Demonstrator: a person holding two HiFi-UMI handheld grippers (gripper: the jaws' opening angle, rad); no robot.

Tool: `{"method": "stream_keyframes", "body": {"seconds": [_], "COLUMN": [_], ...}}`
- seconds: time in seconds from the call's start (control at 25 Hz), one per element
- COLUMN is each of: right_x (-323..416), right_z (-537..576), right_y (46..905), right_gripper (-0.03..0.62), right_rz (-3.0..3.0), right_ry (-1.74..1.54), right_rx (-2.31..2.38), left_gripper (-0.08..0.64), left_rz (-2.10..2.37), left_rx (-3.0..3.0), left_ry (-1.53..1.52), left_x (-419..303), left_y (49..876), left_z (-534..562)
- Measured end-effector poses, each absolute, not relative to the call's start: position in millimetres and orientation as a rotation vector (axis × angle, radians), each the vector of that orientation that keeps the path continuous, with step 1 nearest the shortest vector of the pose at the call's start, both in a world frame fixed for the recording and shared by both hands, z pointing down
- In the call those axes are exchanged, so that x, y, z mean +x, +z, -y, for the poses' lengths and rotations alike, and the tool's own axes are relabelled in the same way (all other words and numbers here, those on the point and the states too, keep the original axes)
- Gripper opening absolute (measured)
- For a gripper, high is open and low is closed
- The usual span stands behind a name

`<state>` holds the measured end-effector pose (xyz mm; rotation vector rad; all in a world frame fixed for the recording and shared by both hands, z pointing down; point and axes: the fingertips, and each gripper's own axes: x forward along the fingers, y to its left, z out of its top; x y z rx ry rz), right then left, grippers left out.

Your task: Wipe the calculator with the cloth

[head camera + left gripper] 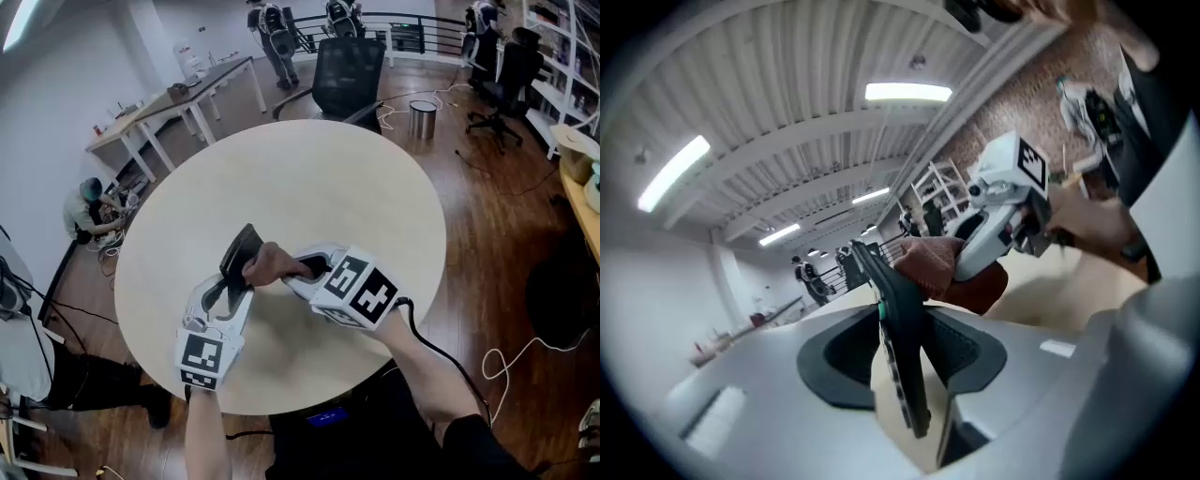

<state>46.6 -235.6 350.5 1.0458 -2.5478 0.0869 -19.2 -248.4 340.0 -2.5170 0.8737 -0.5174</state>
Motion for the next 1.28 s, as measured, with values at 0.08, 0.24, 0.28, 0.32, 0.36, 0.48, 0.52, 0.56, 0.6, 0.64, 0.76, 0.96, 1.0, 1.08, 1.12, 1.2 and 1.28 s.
{"method": "stream_keyframes", "body": {"seconds": [0.08,0.24,0.28,0.32,0.36,0.48,0.52,0.56,0.6,0.64,0.76,0.96,1.0,1.08,1.12,1.2,1.28], "right_x": [41,60,66,71,77,89,92,94,98,102,122,136,135,126,119,100,80], "right_z": [235,244,244,244,243,244,245,246,247,248,248,224,217,201,192,173,160], "right_y": [352,364,371,378,385,399,402,403,404,403,403,398,397,393,391,389,394], "right_gripper": [0.083,0.083,0.083,0.083,0.083,0.083,0.083,0.083,0.083,0.083,0.083,0.083,0.083,0.083,0.083,0.083,0.083], "right_rz": [2.579,2.489,2.450,2.413,2.379,2.287,2.262,2.239,2.214,2.190,2.138,2.161,2.163,2.173,2.182,2.193,2.173], "right_ry": [0.122,0.152,0.158,0.161,0.161,0.135,0.125,0.114,0.102,0.089,0.075,0.115,0.106,0.078,0.063,0.030,-0.005], "right_rx": [1.013,1.095,1.104,1.106,1.106,1.116,1.120,1.126,1.133,1.145,1.200,1.268,1.265,1.238,1.215,1.145,1.046], "left_gripper": [0.137,0.138,0.138,0.138,0.138,0.174,0.186,0.201,0.210,0.214,0.247,0.299,0.302,0.302,0.302,0.302,0.302], "left_rz": [-0.854,-0.682,-0.656,-0.635,-0.617,-0.548,-0.523,-0.501,-0.483,-0.468,-0.442,-0.395,-0.382,-0.356,-0.346,-0.350,-0.414], "left_rx": [-2.300,-2.155,-2.160,-2.174,-2.194,-2.242,-2.261,-2.290,-2.330,-2.379,-2.514,-2.768,-2.821,-2.898,-2.921,-2.957,-2.974], "left_ry": [-0.691,-0.869,-0.887,-0.900,-0.912,-0.955,-0.966,-0.969,-0.963,-0.950,-0.894,-0.700,-0.656,-0.587,-0.562,-0.523,-0.516], "left_x": [-11,17,22,26,31,42,45,46,47,47,46,37,35,32,31,25,12], "left_y": [341,366,372,377,382,393,397,399,399,399,396,381,378,373,370,364,357], "left_z": [239,221,220,218,216,209,207,206,204,204,204,206,206,206,206,208,222]}}
